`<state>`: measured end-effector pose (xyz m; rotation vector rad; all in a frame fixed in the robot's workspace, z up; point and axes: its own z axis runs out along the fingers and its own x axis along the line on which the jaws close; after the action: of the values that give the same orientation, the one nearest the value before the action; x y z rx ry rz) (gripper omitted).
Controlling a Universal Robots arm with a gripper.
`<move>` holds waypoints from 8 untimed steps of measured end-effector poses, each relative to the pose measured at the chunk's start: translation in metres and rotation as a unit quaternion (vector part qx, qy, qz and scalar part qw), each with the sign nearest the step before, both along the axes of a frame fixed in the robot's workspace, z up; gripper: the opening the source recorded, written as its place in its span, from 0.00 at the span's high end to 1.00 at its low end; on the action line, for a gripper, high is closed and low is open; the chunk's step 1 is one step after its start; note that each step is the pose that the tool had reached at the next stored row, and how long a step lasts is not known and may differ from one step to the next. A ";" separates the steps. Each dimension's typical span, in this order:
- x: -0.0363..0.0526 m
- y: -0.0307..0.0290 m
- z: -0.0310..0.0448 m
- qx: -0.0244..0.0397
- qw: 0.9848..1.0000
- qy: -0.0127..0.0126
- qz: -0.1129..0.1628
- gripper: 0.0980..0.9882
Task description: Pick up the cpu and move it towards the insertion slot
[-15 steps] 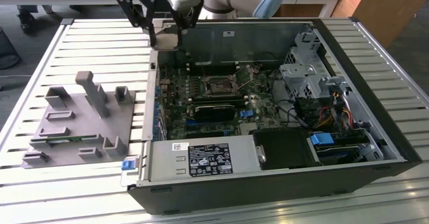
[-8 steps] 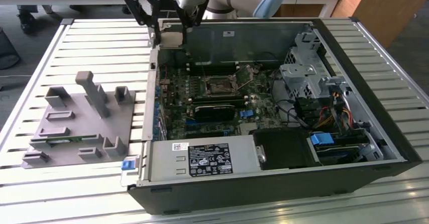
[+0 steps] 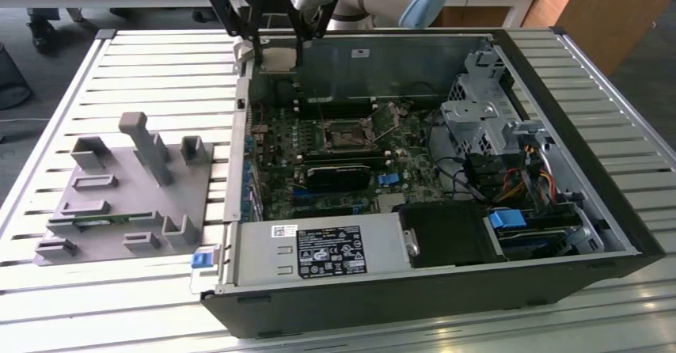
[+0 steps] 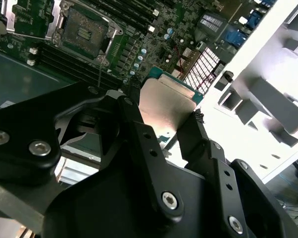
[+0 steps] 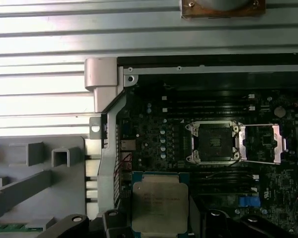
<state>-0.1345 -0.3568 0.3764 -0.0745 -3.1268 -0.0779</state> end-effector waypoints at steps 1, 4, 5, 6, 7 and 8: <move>0.0013 0.0009 -0.0001 0.000 1.000 0.000 0.000 0.50; 0.0052 0.0036 -0.0003 0.000 1.000 0.000 -0.002 0.50; 0.0065 0.0046 -0.0004 0.000 1.000 0.000 -0.002 0.50; 0.0078 0.0055 -0.0005 0.000 1.000 0.000 -0.002 0.50; 0.0090 0.0064 -0.0005 0.000 1.000 0.000 -0.003 0.50; 0.0103 0.0074 -0.0006 0.000 1.000 0.000 -0.003 0.50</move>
<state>-0.1241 -0.3495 0.3758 -0.0836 -3.1268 -0.0779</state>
